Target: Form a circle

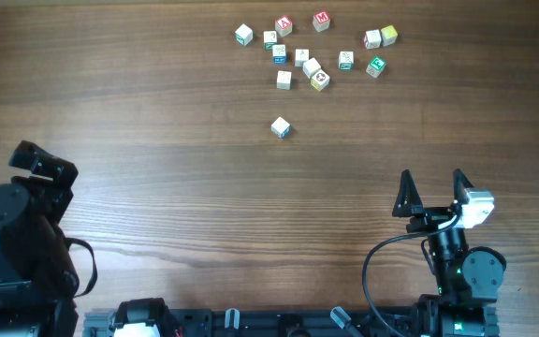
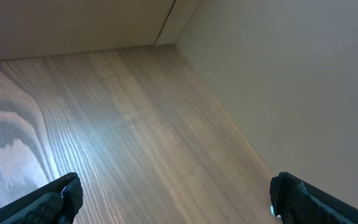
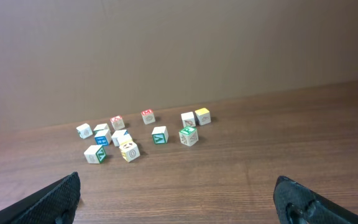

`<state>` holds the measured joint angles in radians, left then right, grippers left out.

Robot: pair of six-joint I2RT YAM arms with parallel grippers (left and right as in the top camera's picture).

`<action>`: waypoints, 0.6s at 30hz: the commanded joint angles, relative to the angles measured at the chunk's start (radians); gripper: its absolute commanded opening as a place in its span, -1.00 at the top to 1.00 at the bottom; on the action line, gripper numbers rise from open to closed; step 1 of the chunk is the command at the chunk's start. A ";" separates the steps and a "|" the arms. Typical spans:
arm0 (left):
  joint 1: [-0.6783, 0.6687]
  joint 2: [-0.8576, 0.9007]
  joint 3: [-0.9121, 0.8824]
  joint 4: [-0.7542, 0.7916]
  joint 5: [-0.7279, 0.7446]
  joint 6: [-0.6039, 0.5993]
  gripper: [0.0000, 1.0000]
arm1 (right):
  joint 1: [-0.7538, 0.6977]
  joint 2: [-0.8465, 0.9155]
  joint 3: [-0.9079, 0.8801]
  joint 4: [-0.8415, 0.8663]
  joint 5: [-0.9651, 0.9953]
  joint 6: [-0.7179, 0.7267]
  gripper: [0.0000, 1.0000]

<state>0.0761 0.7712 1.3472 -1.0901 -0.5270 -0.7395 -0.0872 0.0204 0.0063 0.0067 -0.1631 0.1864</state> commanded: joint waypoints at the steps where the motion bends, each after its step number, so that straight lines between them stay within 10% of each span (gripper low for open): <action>1: 0.007 -0.008 -0.001 -0.013 -0.019 -0.009 -1.00 | -0.006 -0.003 -0.001 0.003 0.009 0.012 -0.99; 18: 0.007 -0.008 -0.001 -0.435 -0.114 -0.110 -1.00 | -0.006 -0.003 -0.001 0.003 0.009 0.012 -0.99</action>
<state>0.0761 0.7689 1.3472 -1.4765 -0.6205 -0.7959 -0.0872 0.0204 0.0063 0.0067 -0.1631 0.1867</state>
